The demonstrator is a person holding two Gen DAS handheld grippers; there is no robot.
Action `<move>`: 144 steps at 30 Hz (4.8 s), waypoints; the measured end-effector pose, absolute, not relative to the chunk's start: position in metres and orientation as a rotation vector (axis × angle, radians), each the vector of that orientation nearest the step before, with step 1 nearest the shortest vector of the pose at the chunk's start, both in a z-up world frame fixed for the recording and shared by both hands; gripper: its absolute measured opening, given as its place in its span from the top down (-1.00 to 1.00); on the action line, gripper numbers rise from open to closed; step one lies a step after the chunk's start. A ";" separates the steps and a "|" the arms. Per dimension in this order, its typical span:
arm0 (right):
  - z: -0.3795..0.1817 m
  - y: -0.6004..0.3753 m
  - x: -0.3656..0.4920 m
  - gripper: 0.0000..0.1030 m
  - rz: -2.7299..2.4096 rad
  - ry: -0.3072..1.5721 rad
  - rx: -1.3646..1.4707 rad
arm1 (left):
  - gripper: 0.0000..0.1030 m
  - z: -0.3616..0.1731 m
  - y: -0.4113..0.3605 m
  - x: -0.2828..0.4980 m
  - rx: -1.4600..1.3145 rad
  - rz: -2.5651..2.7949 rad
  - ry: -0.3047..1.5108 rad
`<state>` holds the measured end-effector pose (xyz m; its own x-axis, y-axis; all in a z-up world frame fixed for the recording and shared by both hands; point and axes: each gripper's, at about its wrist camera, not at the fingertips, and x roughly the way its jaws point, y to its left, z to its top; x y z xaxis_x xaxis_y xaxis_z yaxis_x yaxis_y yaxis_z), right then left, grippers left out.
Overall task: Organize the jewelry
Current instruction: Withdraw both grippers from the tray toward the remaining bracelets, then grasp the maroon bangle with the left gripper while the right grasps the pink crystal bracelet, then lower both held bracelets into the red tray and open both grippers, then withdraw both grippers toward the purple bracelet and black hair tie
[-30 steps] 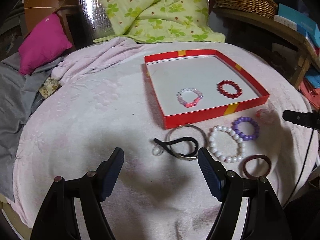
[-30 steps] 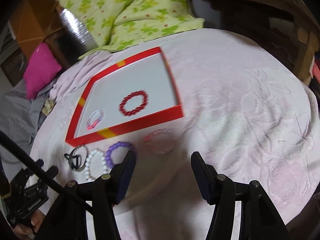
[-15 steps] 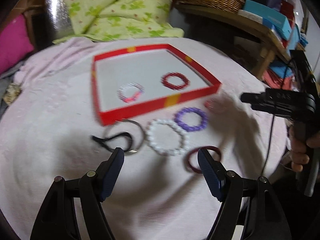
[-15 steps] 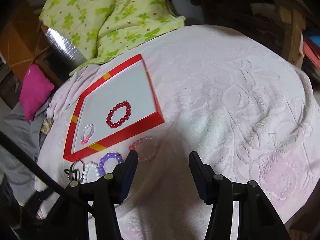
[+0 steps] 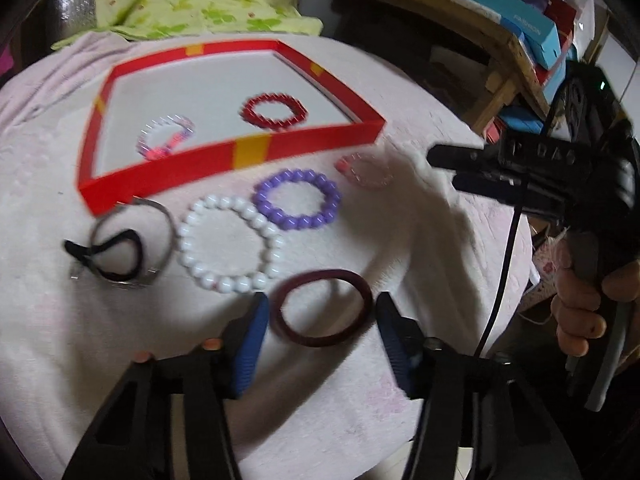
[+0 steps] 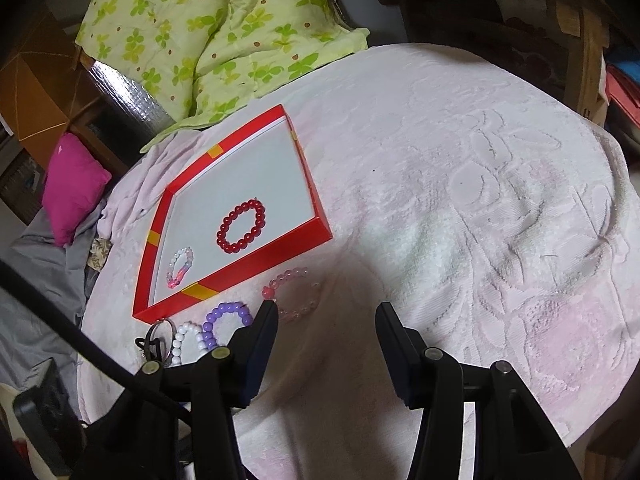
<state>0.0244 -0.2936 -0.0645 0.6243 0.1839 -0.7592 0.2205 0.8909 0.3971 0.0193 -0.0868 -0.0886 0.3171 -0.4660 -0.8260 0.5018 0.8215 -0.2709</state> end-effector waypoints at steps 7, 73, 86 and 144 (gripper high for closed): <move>-0.061 -0.289 0.026 -0.04 0.011 0.888 0.494 | 0.60 -0.089 -0.084 0.019 0.006 -0.679 1.049; -0.028 -0.232 0.112 0.83 0.226 0.706 0.502 | 0.78 -0.020 0.004 0.098 -0.111 -0.421 0.790; -0.049 -0.202 0.202 0.83 0.199 0.763 0.536 | 0.77 -0.041 -0.017 0.188 -0.076 -0.406 0.856; -0.078 -0.234 0.044 0.02 0.191 0.960 0.593 | -0.37 -0.063 0.051 0.023 0.093 -0.094 0.904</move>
<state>0.0437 -0.2343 -0.0781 0.5710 0.4067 -0.7131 0.1035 0.8261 0.5540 0.0228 0.0512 -0.0630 0.6149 -0.0421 -0.7874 0.1208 0.9918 0.0413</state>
